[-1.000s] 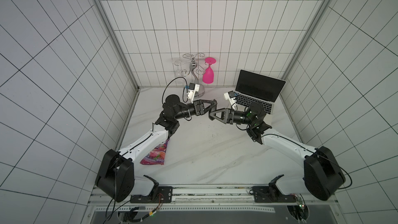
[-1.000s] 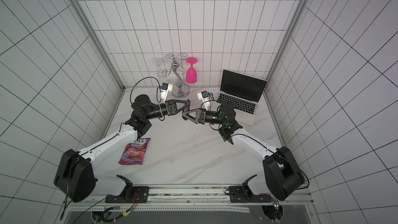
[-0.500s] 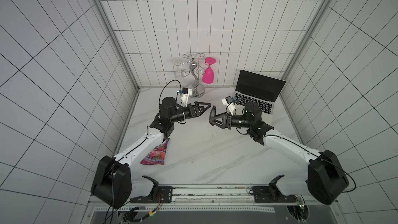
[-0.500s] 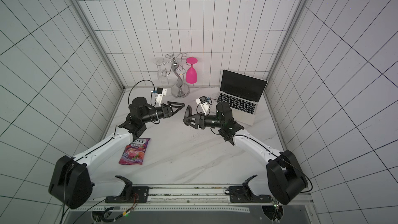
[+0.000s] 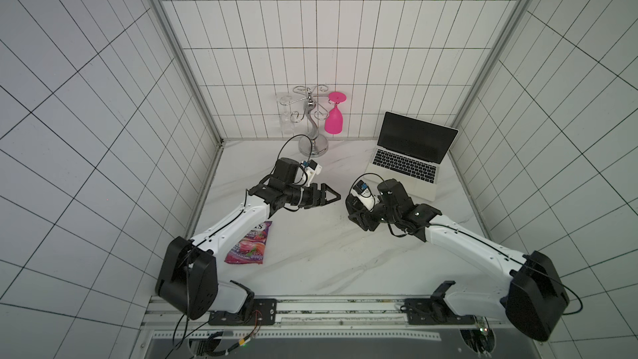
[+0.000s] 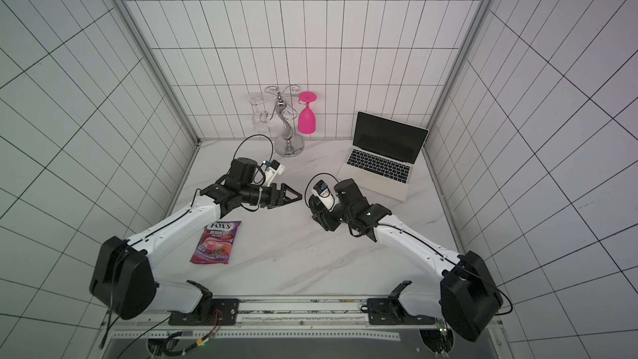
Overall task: Insert the wireless mouse receiver into the laptop
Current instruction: Pick up the mouse from the center of the board.
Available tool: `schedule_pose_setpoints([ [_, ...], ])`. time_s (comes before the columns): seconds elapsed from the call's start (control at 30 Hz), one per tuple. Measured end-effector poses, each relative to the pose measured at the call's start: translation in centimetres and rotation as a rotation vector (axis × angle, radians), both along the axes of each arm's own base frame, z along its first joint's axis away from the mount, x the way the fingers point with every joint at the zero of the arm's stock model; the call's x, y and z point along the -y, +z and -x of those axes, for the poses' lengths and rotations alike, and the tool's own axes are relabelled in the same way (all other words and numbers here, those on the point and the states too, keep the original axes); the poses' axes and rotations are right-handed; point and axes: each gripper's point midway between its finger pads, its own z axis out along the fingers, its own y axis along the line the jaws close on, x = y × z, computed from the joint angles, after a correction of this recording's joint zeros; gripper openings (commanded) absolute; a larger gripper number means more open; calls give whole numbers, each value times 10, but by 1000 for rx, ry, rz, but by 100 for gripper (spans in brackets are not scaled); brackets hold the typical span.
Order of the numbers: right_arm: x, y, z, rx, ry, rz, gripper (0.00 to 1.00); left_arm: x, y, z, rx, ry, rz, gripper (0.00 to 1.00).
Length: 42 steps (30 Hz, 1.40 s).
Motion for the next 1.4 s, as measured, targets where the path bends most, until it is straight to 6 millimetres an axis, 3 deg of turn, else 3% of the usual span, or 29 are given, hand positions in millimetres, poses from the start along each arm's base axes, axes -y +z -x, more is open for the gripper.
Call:
schedule_pose_setpoints([
  [0.17, -5, -1, 9, 38, 50, 29, 32, 16, -10, 8, -44, -65, -5, 76],
  [0.53, -10, -8, 19, 77, 95, 75, 32, 38, -29, 13, -127, -123, 6, 51],
  [0.8, -8, -16, 20, 67, 95, 95, 32, 46, -37, 16, -162, -149, 15, 46],
  [1.03, -5, -22, 19, 67, 83, 118, 36, 47, -43, 13, -159, -140, 9, 20],
  [1.1, -4, -23, 19, 64, 77, 121, 44, 47, -47, 12, -158, -137, 8, 16],
  [1.27, 4, -29, 23, 29, 27, 107, 83, 46, -56, 16, -181, -119, 24, 10],
  [1.4, 20, -18, 25, -12, -81, 16, 97, 26, -63, 9, -192, -8, 43, 9],
])
